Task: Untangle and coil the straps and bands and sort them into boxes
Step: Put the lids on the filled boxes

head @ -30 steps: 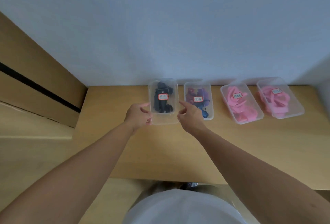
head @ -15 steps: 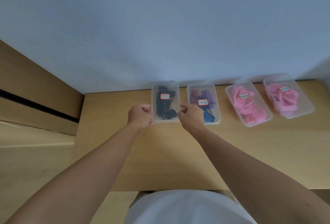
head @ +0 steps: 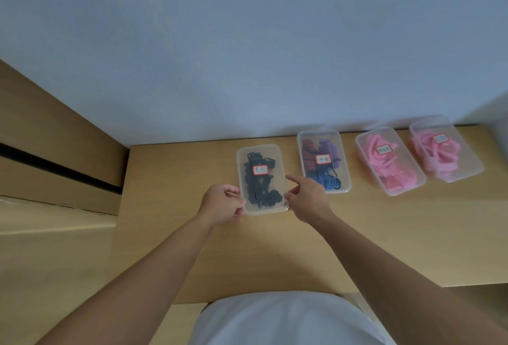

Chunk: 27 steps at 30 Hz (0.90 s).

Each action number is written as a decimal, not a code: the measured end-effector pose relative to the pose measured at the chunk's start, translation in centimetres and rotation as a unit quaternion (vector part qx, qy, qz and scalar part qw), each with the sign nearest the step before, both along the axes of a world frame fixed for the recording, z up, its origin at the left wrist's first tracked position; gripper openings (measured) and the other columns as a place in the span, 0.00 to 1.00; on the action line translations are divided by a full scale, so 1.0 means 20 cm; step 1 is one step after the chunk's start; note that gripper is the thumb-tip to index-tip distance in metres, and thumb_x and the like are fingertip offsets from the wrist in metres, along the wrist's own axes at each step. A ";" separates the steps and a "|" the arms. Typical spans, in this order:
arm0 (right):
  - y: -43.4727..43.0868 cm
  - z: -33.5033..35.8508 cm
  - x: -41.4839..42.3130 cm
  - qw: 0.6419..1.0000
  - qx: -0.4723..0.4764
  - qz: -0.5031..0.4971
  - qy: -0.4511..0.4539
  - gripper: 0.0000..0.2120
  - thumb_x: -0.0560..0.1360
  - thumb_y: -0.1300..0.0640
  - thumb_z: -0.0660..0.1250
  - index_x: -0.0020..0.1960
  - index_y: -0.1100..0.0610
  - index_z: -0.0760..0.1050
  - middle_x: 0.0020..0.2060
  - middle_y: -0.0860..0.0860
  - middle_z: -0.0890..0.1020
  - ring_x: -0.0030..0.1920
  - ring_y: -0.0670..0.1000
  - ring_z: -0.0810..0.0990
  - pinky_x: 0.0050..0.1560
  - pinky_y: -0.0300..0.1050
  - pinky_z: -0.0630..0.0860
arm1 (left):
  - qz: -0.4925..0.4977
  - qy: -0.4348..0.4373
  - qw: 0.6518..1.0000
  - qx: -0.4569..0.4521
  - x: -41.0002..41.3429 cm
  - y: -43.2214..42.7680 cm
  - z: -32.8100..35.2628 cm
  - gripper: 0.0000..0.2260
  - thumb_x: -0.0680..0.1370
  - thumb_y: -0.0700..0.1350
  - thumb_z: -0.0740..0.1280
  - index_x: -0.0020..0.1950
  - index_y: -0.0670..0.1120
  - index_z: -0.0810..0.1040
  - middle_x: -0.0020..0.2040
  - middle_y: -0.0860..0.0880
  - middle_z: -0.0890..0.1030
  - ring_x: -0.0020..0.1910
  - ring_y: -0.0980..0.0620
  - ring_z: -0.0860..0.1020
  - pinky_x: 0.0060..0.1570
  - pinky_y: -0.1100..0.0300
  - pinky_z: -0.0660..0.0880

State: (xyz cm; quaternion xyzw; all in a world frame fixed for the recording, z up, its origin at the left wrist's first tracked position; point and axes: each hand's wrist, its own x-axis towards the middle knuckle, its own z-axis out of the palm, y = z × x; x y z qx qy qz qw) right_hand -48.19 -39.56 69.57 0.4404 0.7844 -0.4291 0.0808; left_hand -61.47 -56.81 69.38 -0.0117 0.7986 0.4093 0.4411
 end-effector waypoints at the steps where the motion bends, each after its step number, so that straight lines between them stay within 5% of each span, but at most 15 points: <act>1: 0.00 0.01 -0.01 1.000 0.007 0.005 0.002 0.25 0.79 0.61 0.67 0.73 0.46 0.72 0.43 0.47 0.84 0.40 0.47 0.83 0.35 0.42 0.80 | 0.006 0.000 1.000 0.001 0.00 0.01 0.01 0.08 0.77 0.34 0.72 0.54 0.40 0.81 0.44 0.39 0.83 0.38 0.45 0.83 0.40 0.43 0.85; 6: 0.01 0.03 -0.04 0.999 0.032 0.038 0.003 0.26 0.80 0.61 0.66 0.75 0.45 0.69 0.47 0.47 0.83 0.42 0.45 0.81 0.37 0.39 0.80 | 0.029 -0.004 1.000 0.003 0.00 0.02 0.01 0.15 0.77 0.36 0.73 0.63 0.41 0.78 0.46 0.41 0.83 0.39 0.46 0.83 0.40 0.43 0.85; 9: 0.00 0.07 -0.05 0.992 0.067 0.105 -0.028 0.26 0.81 0.60 0.67 0.77 0.48 0.67 0.56 0.52 0.83 0.50 0.51 0.82 0.50 0.47 0.82 | -0.055 0.077 0.995 -0.038 0.00 0.03 0.01 0.31 0.77 0.41 0.73 0.78 0.49 0.67 0.61 0.44 0.79 0.52 0.46 0.82 0.50 0.47 0.84; 11: 0.00 0.09 -0.06 0.980 0.106 0.162 -0.046 0.24 0.81 0.55 0.67 0.76 0.52 0.68 0.62 0.55 0.80 0.58 0.56 0.79 0.57 0.50 0.78 | -0.162 0.176 0.967 -0.086 -0.02 0.04 0.03 0.37 0.77 0.46 0.73 0.82 0.51 0.58 0.75 0.46 0.67 0.69 0.44 0.74 0.66 0.48 0.75; 14: -0.01 0.10 -0.07 0.953 0.159 0.251 -0.055 0.29 0.77 0.45 0.70 0.72 0.57 0.70 0.73 0.55 0.70 0.70 0.58 0.71 0.65 0.54 0.72 | -0.314 0.290 0.899 -0.098 -0.07 0.07 0.06 0.49 0.74 0.57 0.74 0.84 0.48 0.46 0.83 0.50 0.46 0.81 0.45 0.55 0.76 0.48 0.62; 18: 0.01 0.08 -0.09 0.902 0.252 0.343 -0.069 0.38 0.73 0.36 0.70 0.74 0.58 0.65 0.82 0.53 0.52 0.76 0.58 0.60 0.71 0.55 0.69 | -0.471 0.310 0.810 -0.164 -0.14 0.12 0.08 0.67 0.63 0.73 0.74 0.82 0.46 0.34 0.81 0.52 0.31 0.82 0.48 0.39 0.78 0.44 0.58; 27: 0.08 0.03 -0.13 0.854 0.286 0.427 -0.083 0.54 0.70 0.27 0.62 0.81 0.61 0.47 0.82 0.57 0.45 0.81 0.59 0.47 0.77 0.58 0.58 | -0.496 0.299 0.788 -0.211 -0.16 0.17 0.07 0.72 0.58 0.74 0.76 0.81 0.44 0.33 0.80 0.52 0.29 0.82 0.46 0.38 0.78 0.40 0.56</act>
